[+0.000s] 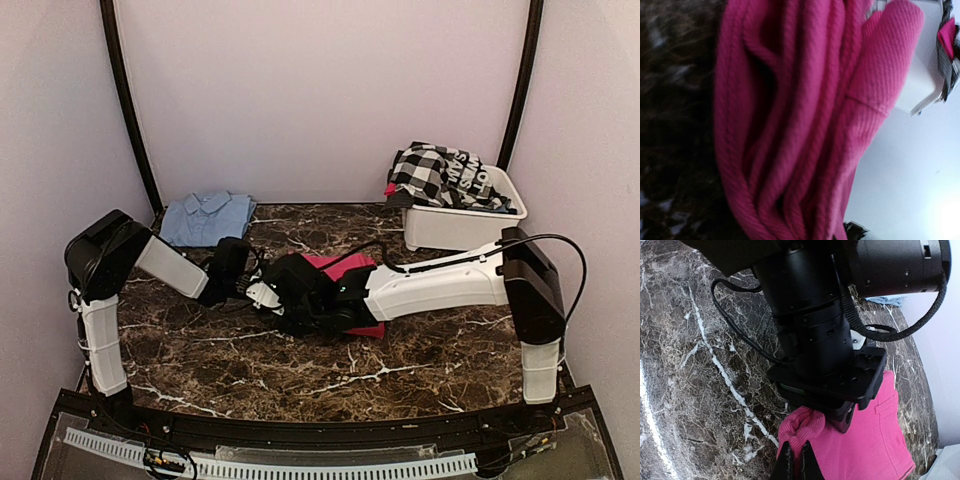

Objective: Fold and stack the mixed laundry pile
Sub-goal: Pick up the 1/2-rectangle-folded trousers from the center of the board, then place the 1/2-rectangle-folded trousers at the center of the board.

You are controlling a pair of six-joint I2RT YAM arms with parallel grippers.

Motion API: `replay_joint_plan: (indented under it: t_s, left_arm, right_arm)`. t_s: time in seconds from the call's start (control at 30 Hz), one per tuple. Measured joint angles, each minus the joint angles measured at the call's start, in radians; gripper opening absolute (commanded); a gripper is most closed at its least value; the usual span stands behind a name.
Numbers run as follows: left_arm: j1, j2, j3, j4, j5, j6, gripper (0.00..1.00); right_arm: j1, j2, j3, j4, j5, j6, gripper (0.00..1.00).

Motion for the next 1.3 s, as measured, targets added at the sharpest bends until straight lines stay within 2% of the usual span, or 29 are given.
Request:
replay_joint_plan:
  t_s: [0.03, 0.1, 0.13, 0.23, 0.47, 0.7, 0.8, 1.03, 1.3]
  left_arm:
    - [0.001, 0.000, 0.026, -0.048, 0.001, 0.026, 0.00]
    - [0.005, 0.000, 0.090, -0.165, -0.008, 0.093, 0.00]
    - [0.010, 0.000, 0.123, -0.224, -0.016, 0.130, 0.00]
    - [0.037, 0.000, 0.212, -0.386, -0.039, 0.241, 0.00]
    - [0.141, 0.003, 0.502, -0.800, -0.177, 0.536, 0.00]
    - [0.193, 0.104, 0.943, -1.113, -0.377, 0.823, 0.00]
    - [0.213, 0.167, 1.114, -1.199, -0.414, 0.913, 0.00]
    - [0.247, 0.289, 1.376, -1.358, -0.478, 1.056, 0.00]
    - [0.277, 0.327, 1.506, -1.444, -0.536, 1.175, 0.00]
  right_arm:
    - [0.000, 0.000, 0.000, -0.006, 0.000, 0.008, 0.16]
    - [0.000, -0.004, -0.005, -0.005, 0.002, 0.031, 0.37]
    - [0.001, -0.016, -0.017, 0.004, -0.005, 0.046, 0.44]
    - [0.002, -0.087, -0.082, 0.017, -0.017, 0.090, 0.54]
    - [-0.042, -0.365, -0.283, 0.056, -0.048, 0.212, 0.59]
    - [-0.087, -0.515, -0.455, 0.084, -0.048, 0.305, 0.60]
    - [-0.087, -0.523, -0.493, 0.086, -0.050, 0.326, 0.61]
    - [-0.091, -0.541, -0.529, 0.090, -0.068, 0.348, 0.79]
    - [-0.100, -0.569, -0.550, 0.103, -0.098, 0.349, 0.83]
